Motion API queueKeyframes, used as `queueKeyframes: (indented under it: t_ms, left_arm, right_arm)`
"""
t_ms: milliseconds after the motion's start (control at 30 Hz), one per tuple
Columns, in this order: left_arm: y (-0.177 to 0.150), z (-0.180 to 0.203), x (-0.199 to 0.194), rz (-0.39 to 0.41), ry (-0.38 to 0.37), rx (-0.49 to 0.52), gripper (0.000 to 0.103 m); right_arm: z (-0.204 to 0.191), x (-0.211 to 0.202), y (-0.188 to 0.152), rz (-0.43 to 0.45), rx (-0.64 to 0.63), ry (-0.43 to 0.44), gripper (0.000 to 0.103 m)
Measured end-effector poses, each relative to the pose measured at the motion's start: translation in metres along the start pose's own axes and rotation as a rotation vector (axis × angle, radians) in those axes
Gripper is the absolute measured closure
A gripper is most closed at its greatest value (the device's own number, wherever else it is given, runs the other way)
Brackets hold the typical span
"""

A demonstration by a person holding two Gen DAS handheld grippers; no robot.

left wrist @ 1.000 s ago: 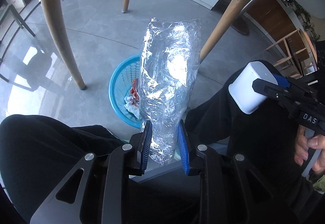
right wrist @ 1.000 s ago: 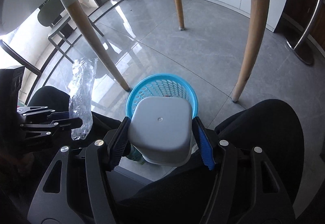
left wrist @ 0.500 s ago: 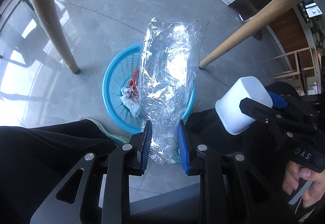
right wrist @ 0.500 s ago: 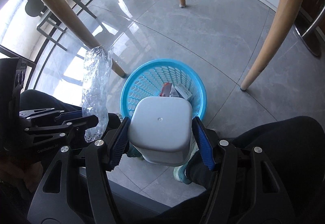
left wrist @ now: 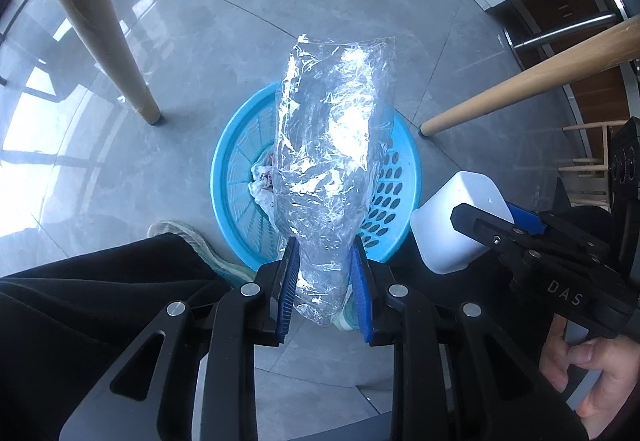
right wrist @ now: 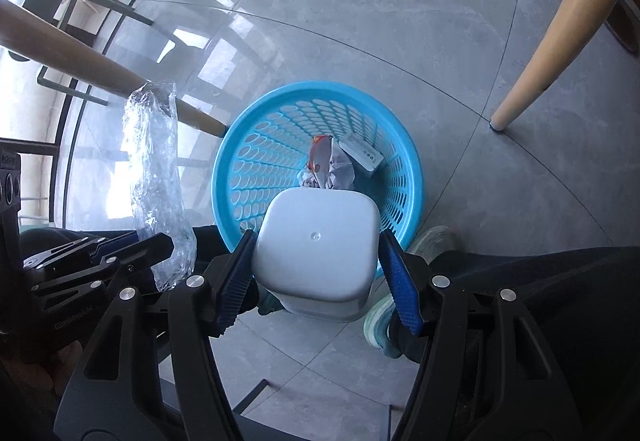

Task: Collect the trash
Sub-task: 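Open the left gripper to drop the plastic wrap while the right gripper releases the container, then raise both tools back toward the table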

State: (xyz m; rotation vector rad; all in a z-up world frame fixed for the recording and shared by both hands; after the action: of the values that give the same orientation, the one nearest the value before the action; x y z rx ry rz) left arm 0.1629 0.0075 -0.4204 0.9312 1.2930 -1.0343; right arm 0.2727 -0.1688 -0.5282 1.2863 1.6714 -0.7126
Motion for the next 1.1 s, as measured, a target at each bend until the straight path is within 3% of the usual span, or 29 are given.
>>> queueKeyframes:
  t_ms: [100, 233, 733, 1000, 1100]
  left_arm:
    - [0.002, 0.0, 0.003, -0.002, -0.011, -0.001, 0.076]
    - [0.009, -0.004, 0.001, 0.029, -0.041, -0.025, 0.051]
    - [0.003, -0.017, -0.024, 0.092, -0.002, -0.087, 0.05]
    - [-0.02, -0.025, -0.055, 0.154, 0.002, -0.088, 0.045]
    - [-0.027, -0.025, -0.066, 0.181, 0.023, -0.07, 0.043]
  right_arm:
    - [0.003, 0.003, 0.002, -0.001, 0.014, 0.009, 0.045]
    - [0.004, 0.005, 0.001, -0.017, 0.031, 0.029, 0.039]
    - [-0.011, -0.024, -0.007, 0.031, -0.049, -0.031, 0.029]
    - [-0.027, -0.066, -0.027, 0.094, -0.089, -0.004, 0.023]
    - [-0.037, -0.088, -0.04, 0.13, -0.122, 0.031, 0.015]
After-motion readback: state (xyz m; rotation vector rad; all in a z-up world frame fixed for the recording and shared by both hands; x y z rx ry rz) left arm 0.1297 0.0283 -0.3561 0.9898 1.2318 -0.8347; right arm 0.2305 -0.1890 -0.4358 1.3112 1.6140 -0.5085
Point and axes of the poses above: each gripper's, at about its wrist camera, not at the fingertips, and x roughly the way its jaws point, z to its right, y to its top, the point moved 6 cm from there along x, roughly the way its jaws point, and after that the axes turned 14 degrees about y, right-handed, at the moved point
